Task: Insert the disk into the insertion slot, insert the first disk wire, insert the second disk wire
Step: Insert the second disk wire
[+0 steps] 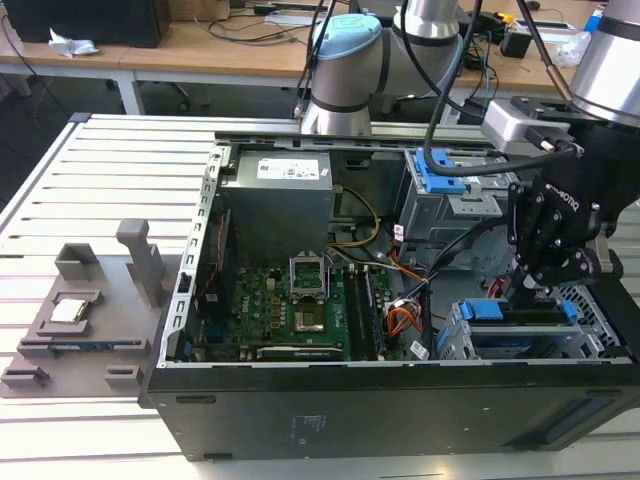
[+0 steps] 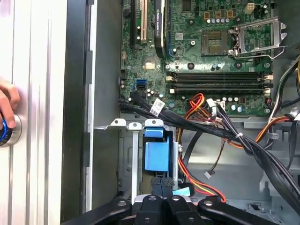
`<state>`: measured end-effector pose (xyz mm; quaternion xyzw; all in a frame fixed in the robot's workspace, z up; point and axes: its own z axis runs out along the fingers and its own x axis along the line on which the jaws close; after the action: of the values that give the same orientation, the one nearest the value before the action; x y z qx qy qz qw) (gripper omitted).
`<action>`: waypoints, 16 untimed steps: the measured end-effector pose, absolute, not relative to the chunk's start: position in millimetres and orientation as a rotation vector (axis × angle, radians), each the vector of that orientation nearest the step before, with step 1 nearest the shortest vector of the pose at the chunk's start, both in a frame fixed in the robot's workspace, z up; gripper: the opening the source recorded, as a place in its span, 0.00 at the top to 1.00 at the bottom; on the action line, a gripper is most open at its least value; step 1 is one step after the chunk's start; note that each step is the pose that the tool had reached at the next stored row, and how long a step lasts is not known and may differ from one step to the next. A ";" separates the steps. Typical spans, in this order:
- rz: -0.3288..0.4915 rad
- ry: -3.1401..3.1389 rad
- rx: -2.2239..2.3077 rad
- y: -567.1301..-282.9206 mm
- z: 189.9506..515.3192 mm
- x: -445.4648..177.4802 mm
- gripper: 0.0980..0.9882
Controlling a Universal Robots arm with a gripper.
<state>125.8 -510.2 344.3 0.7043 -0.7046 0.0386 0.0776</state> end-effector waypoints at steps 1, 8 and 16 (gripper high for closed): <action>0.114 -2.110 2.109 -510.2 343.9 127.9 1.00; 0.111 -2.110 2.109 -510.2 345.6 129.1 1.00; 0.077 -2.123 2.113 -514.5 343.1 132.9 1.00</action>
<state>132.9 -514.5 343.1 0.7034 -0.7066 0.0257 0.0727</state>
